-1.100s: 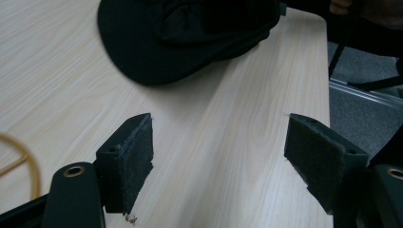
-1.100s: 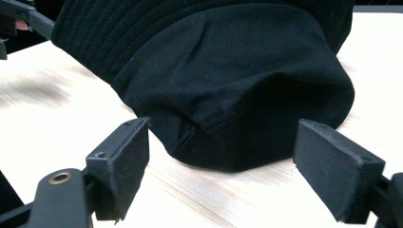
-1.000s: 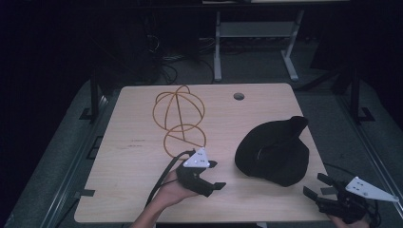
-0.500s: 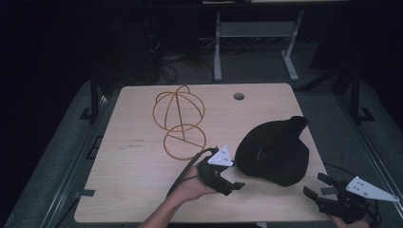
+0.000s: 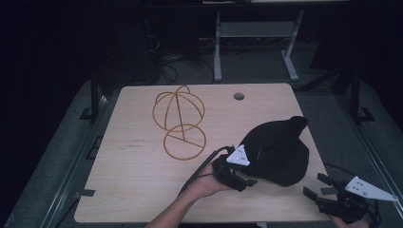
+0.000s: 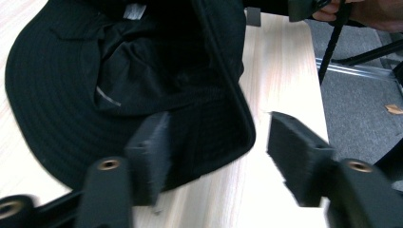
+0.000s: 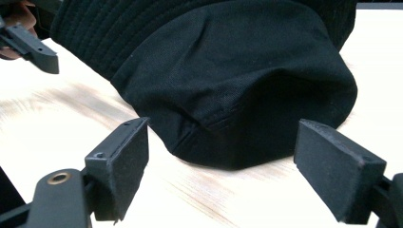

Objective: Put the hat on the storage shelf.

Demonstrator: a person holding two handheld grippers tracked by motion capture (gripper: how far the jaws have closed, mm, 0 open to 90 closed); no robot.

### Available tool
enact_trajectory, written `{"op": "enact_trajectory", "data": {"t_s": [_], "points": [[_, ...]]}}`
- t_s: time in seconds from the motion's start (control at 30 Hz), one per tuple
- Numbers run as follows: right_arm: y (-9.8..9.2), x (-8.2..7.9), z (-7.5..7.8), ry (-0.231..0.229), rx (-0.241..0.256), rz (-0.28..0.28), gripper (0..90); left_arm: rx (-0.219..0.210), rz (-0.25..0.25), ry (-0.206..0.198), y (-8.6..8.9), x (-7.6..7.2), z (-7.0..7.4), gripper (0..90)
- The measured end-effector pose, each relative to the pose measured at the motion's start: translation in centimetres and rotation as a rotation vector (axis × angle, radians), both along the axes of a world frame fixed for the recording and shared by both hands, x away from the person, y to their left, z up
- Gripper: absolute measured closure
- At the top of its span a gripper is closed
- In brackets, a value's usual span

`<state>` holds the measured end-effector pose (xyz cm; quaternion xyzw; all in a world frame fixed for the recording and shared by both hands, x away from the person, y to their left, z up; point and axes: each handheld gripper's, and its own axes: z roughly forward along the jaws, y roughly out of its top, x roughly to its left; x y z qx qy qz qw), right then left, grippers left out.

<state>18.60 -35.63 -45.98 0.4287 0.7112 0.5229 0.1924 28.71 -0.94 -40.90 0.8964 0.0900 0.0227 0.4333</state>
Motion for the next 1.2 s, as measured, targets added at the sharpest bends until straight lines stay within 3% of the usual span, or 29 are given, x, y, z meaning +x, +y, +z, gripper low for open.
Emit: {"op": "enact_trajectory", "data": {"t_s": [0.1,0.13,0.17,0.27,0.33,0.67,0.87,0.93,1.03,1.1,1.2], "points": [[0.0,0.1,-0.1,0.001,-0.005,0.002,18.4,0.002,-0.016,-0.002,-0.3,0.0,0.0,56.7],[0.0,0.1,-0.1,0.002,-0.005,0.004,18.4,0.001,-0.017,-0.01,-0.3,0.0,0.0,56.7],[0.1,0.2,-0.2,0.005,-0.008,0.005,18.4,-0.001,-0.019,-0.02,-0.4,-0.1,0.0,64.7],[0.3,0.5,-0.5,0.022,-0.011,0.008,18.4,-0.006,-0.021,-0.041,-0.4,-0.3,0.2,76.1],[0.4,0.7,-0.6,0.027,-0.017,0.011,18.4,-0.04,-0.011,-0.034,-0.4,-0.4,0.6,79.7],[1.7,1.7,-1.0,0.038,-0.002,0.027,18.2,-0.123,-0.001,0.042,0.6,-0.5,1.6,83.4],[2.2,2.9,-1.1,0.035,0.046,0.042,18.3,-0.133,-0.008,0.039,1.2,-0.7,1.9,83.5],[2.3,3.5,-1.2,0.04,0.088,0.073,22.6,-0.15,-0.011,0.049,1.4,-0.9,2.0,83.6],[2.3,3.9,-1.4,0.048,0.11,0.081,24.1,-0.155,-0.019,0.05,1.5,-0.9,2.0,83.7],[2.2,4.3,-1.6,0.054,0.146,0.108,38.3,-0.155,-0.024,0.047,1.5,-0.9,2.1,83.8],[2.3,4.5,-1.6,0.04,0.149,0.119,56.7,-0.161,-0.023,0.046,1.6,-0.9,2.1,83.9]]}}
